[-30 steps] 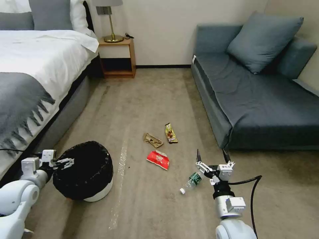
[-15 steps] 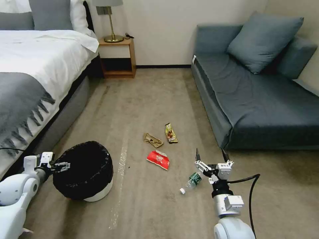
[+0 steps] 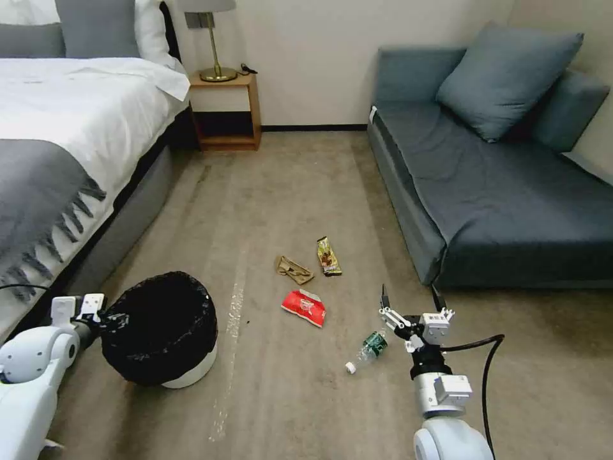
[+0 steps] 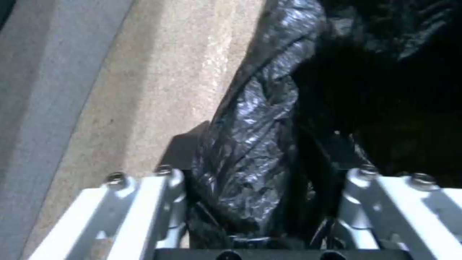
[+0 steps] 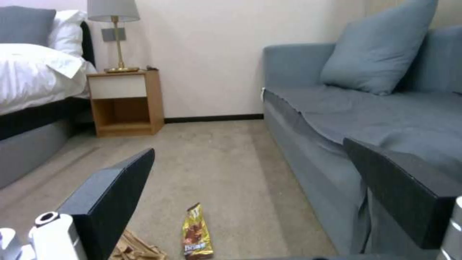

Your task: Pick up the trash bin, then pick up the garbage on the floor and place it into the trash bin.

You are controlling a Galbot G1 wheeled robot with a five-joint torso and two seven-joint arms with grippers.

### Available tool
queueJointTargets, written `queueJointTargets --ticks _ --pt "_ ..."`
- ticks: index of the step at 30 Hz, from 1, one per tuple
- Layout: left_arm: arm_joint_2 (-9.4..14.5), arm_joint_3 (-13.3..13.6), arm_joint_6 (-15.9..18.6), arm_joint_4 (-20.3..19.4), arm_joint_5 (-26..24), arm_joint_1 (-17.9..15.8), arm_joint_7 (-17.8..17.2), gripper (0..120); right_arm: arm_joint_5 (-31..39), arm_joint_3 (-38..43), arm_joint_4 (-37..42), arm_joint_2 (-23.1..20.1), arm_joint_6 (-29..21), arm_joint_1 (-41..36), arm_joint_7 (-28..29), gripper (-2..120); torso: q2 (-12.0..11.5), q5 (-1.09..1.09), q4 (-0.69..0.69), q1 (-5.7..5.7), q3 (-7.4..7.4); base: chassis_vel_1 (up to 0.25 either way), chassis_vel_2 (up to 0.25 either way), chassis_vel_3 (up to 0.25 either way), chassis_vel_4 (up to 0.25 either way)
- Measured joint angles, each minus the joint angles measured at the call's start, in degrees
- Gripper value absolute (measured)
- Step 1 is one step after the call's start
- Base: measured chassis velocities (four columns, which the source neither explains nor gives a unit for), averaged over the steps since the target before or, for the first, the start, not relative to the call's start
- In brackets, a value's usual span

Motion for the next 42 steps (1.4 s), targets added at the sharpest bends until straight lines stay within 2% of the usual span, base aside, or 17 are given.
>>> queueJointTargets --ticks 1,3,4,7,13,16,19,22,23,26,27,30,34,36,42 --pt "0.0 0.0 0.0 0.0 0.0 0.0 0.0 43 0.0 0.0 0.0 0.0 0.0 0.0 0.0 100 0.0 0.0 0.0 0.0 0.0 0.0 0.0 0.0 0.0" --pt "-0.2 -0.01 -0.01 0.26 0.17 -0.04 0.11 32 -0.03 -0.23 0.12 0.02 -0.11 0.04 0.0 100 0.0 0.0 0.01 0.0 0.0 0.0 0.0 0.0 0.0" --pt "-0.2 -0.01 -0.01 0.26 0.17 -0.04 0.11 32 -0.03 -0.23 0.12 0.02 -0.11 0.04 0.0 100 0.0 0.0 0.01 0.0 0.0 0.0 0.0 0.0 0.0" --pt "-0.29 -0.14 -0.01 0.27 0.1 0.0 0.22 19 -0.04 -0.29 0.27 0.01 -0.14 -0.1 0.0 100 0.0 0.03 0.0 0.0 -0.01 0.0 0.0 0.0 0.0" --pt "-1.11 -0.82 0.11 -1.0 -0.29 0.32 -0.39 11 0.02 -0.17 0.36 -0.3 -0.02 -0.68 -0.06 100 0.0 0.02 0.01 0.0 0.0 0.0 0.0 0.0 0.0" --pt "-1.83 -2.06 0.51 -3.42 -1.73 0.76 -2.17 9 0.05 -0.19 0.37 -0.41 0.04 -0.79 -0.08 100 0.0 -0.08 0.0 0.0 0.0 0.0 0.0 0.0 0.0" --pt "-1.81 -2.86 0.5 -6.51 -1.99 2.21 -2.89 5 0.27 -0.18 0.34 -0.66 0.12 -0.88 -0.08 100 0.0 -0.02 -0.02 0.0 0.0 0.0 0.0 0.0 0.0" --pt "-2.08 -3.52 0.72 -12.04 -1.8 4.53 -3.55 3 0.68 -0.23 -0.01 -1.24 0.22 -0.99 -0.23 100 0.0 -0.03 0.0 0.0 0.0 0.0 0.0 0.0 0.0" --pt "-2.08 -3.52 0.72 -12.04 -1.8 4.53 -3.55 3 0.68 -0.23 -0.01 -1.24 0.22 -0.99 -0.23 100 0.0 -0.03 0.0 0.0 0.0 0.0 0.0 0.0 0.0" --pt "-2.46 -4.29 0.76 -17.38 -0.61 6.44 -3.74 2 -0.85 -0.53 -1.24 -2.19 -0.53 -0.84 0.24 100 0.0 -0.01 0.0 0.0 0.0 0.0 0.0 0.0 0.0" --pt "-2.46 -4.29 0.76 -17.38 -0.61 6.44 -3.74 2 -0.85 -0.53 -1.24 -2.19 -0.53 -0.84 0.24 100 0.0 -0.01 0.0 0.0 0.0 0.0 0.0 0.0 0.0" --pt "-2.74 -5.66 0.75 -21.43 1.4 8.91 -3.32 2 -1.74 -0.3 -3.23 -3.23 -0.06 -0.51 0.34 100 0.0 -0.01 -0.01 0.0 0.0 0.0 0.0 0.0 0.0" --pt "-3.28 -7.21 0.76 -23.29 1.82 10.66 -3.15 2 -1.78 0.04 -4.8 -3.99 1.05 -0.49 -0.39 100 0.0 -0.01 0.01 0.0 0.0 0.0 0.0 0.0 0.0" --pt "-4.2 -8.54 0.75 -24.84 1.89 12.18 -3.11 2 -1.05 0.23 -6.19 -4.45 2.06 -0.42 -1.14 100 0.0 -0.01 0.0 0.0 0.0 0.0 0.0 0.0 0.0" --pt "-6.16 -10.2 0.75 -27.02 2.23 14.45 -3.09 2 -0.04 0.3 -8.58 -5.3 2.36 0.51 -1.62 100 0.0 0.0 0.0 0.0 0.0 0.0 0.0 0.0 0.0"
